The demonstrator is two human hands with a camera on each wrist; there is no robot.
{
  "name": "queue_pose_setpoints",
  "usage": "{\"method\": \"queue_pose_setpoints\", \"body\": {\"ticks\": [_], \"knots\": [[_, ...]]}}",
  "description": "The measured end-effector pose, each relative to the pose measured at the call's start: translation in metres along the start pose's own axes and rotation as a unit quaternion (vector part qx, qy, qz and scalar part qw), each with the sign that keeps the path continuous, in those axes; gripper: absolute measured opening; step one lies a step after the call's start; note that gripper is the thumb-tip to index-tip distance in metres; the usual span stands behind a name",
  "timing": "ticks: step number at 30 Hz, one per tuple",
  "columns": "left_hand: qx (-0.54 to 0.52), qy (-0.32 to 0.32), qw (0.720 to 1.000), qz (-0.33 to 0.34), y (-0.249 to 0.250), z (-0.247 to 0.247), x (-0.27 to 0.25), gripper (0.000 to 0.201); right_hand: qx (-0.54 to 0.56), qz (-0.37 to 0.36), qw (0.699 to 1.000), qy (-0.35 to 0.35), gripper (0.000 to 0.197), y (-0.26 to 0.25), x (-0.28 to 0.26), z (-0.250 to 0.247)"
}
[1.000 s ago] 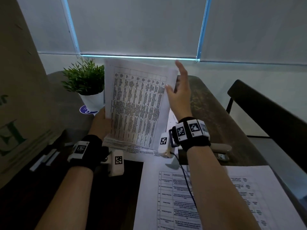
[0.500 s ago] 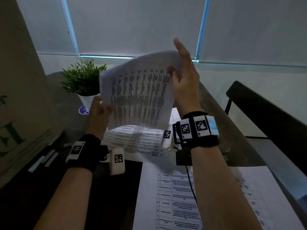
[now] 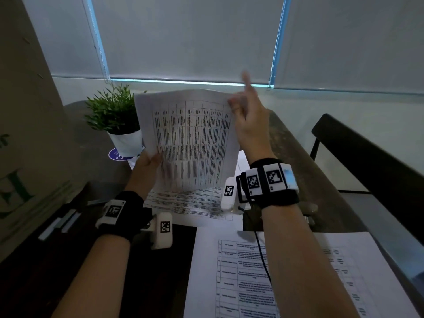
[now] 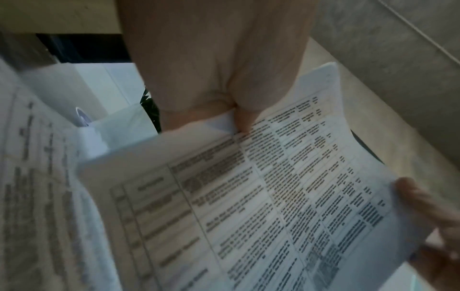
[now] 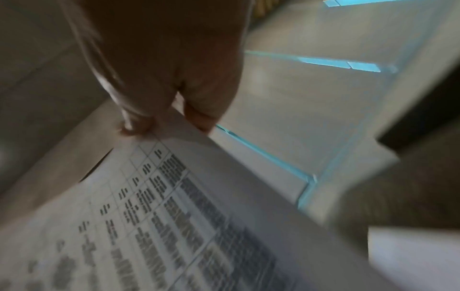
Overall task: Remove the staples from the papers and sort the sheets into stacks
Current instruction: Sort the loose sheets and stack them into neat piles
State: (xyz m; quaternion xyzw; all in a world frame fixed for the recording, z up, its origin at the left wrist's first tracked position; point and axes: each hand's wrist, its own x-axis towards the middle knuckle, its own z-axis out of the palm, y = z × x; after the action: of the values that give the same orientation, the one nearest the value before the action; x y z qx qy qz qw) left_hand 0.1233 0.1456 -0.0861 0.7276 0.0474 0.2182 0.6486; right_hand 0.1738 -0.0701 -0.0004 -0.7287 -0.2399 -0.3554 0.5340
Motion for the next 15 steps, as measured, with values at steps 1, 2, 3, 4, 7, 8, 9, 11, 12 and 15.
{"method": "queue_pose_setpoints", "body": {"ticks": [1, 2, 3, 4, 7, 8, 9, 11, 12, 15], "knots": [[-0.006, 0.025, 1.0, 0.01, 0.003, 0.0, -0.001, 0.034, 0.065, 0.074, 0.995, -0.011, 0.083, 0.0, -0.001, 0.003], [-0.013, 0.046, 0.999, 0.019, 0.004, -0.001, 0.001, 0.037, 0.123, 0.15, 0.98, -0.035, 0.097, 0.001, -0.002, 0.004], [-0.018, 0.057, 0.998, 0.026, 0.003, -0.002, 0.002, 0.039, 0.164, 0.208, 0.961, -0.072, 0.099, 0.008, -0.005, 0.007], [-0.015, 0.061, 0.998, 0.026, 0.0, -0.003, 0.005, 0.042, 0.177, 0.25, 0.944, -0.127, 0.086, 0.012, -0.008, 0.008], [0.057, 0.033, 0.997, -0.03, -0.015, -0.006, 0.014, 0.045, 0.077, 0.356, 0.892, -0.267, 0.034, 0.035, -0.02, 0.013], [0.082, 0.006, 0.995, -0.049, -0.021, -0.006, 0.015, 0.041, 0.03, 0.373, 0.876, -0.305, 0.031, 0.042, -0.025, 0.013], [0.098, -0.021, 0.993, -0.068, -0.026, -0.007, 0.016, 0.042, 0.001, 0.385, 0.862, -0.329, 0.032, 0.051, -0.029, 0.015], [0.098, -0.043, 0.991, -0.077, -0.027, -0.007, 0.015, 0.04, -0.012, 0.399, 0.852, -0.339, 0.036, 0.056, -0.032, 0.017], [0.098, -0.028, 0.993, -0.06, -0.023, -0.005, 0.013, 0.039, -0.025, 0.39, 0.86, -0.329, 0.041, 0.053, -0.031, 0.018], [0.081, 0.05, 0.995, 0.006, 0.006, -0.006, 0.008, 0.03, 0.037, 0.361, 0.902, -0.234, 0.05, 0.027, -0.025, 0.017]]}}
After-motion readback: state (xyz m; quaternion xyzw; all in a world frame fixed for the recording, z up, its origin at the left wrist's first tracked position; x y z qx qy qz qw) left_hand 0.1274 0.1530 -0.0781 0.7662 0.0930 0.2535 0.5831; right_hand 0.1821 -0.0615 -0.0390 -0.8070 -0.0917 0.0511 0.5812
